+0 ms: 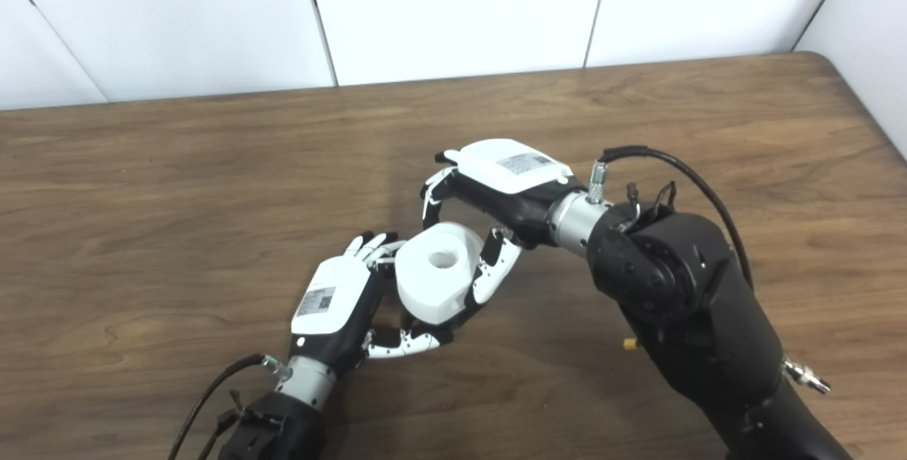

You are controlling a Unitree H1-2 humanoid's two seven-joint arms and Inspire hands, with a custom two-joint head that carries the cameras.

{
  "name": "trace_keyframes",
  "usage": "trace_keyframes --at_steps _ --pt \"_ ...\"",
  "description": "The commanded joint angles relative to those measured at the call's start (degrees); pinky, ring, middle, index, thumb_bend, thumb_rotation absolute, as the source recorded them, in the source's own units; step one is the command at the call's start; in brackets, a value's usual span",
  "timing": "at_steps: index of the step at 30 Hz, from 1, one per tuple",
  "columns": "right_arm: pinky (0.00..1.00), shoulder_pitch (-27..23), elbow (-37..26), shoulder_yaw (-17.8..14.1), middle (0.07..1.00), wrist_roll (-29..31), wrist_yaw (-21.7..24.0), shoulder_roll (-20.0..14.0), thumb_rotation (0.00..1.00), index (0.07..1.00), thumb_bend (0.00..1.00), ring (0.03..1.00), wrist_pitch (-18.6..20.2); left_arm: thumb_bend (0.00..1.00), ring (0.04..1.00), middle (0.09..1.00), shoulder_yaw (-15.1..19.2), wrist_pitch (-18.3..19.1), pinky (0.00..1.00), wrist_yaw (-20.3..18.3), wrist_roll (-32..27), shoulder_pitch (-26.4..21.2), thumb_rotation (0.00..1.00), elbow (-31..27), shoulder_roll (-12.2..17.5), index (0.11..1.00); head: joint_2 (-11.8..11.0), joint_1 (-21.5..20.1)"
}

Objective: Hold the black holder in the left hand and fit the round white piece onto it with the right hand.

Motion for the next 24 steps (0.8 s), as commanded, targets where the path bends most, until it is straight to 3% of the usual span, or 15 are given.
trace_keyframes --at_steps 1,13,24 --pt "1.0 -1.47 -1.11 0.11 0.832 0.52 1.84 -1.84 0.14 0.484 0.52 0.979 -0.82 0.52 0.92 0.833 -0.95 0.37 0.98 -1.97 1.38 0.03 0.06 1.87 -0.14 0.487 0.07 -0.06" --pt "1.0 -2.6 -1.58 -0.14 0.838 0.42 3.92 -2.77 0.13 0.485 0.52 0.988 0.24 0.52 0.926 0.838 -0.9 0.74 0.99 -2.47 1.31 -0.01 0.05 1.71 -0.24 0.487 0.04 -0.21" --pt "1.0 -1.53 -0.02 0.08 0.844 -0.92 1.33 -1.41 0.13 0.484 0.52 0.988 -1.27 0.52 0.924 0.834 -1.03 0.52 0.99 -2.33 1.38 -0.05 0.05 1.76 -0.24 0.487 0.03 -0.11"
